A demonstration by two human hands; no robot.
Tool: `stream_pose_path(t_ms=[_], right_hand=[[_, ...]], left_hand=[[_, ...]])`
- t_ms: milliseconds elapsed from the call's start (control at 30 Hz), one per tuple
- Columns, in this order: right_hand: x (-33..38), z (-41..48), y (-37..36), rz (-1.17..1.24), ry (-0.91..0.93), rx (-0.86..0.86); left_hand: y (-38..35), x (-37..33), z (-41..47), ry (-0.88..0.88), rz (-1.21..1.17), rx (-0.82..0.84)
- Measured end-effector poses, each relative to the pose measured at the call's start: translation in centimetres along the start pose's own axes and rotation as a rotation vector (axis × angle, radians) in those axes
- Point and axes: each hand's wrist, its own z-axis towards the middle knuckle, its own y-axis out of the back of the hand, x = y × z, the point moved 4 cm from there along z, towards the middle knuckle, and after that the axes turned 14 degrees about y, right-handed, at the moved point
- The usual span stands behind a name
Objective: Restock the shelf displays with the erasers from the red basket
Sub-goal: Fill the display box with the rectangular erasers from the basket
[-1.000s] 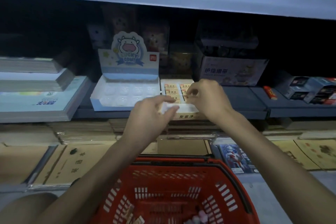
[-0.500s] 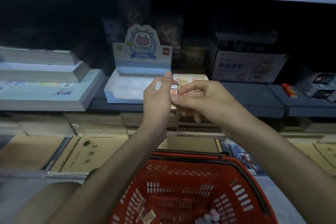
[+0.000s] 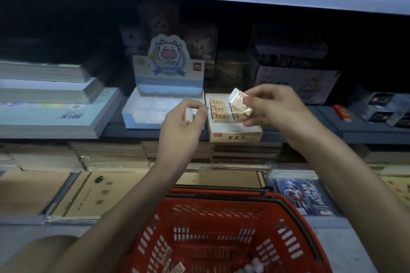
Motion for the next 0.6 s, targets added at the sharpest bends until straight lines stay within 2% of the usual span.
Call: stream_pose_path(t_ms=[100,200,333,467,600], right_hand=[[-0.9,1.3,0.4,-0.313,0.126,-0.058],[-1.8,1.9,-0.2,-0.362,0.142,-0.054],[-2.4,2.6,-1.5,-0.310,0.041,0.096],[-3.3,3.3,-2.2,-0.290,-0.058,0.246],[-3.8,3.8,-2.3,-0.448,-0.035,0.361]], left_hand=[[-0.5,0.5,0.0,-0.063,0.196,0.024],[-1.1,0.8,0.0,-0.103,0.400,0.025],[-1.6,1.4,0.1,-0.163,0.671,-0.005],[-1.8,1.7,0.1,-0.193,0.764,-0.023],[-1.4,2.0,0.3,-0.234,0.769,-0.051]])
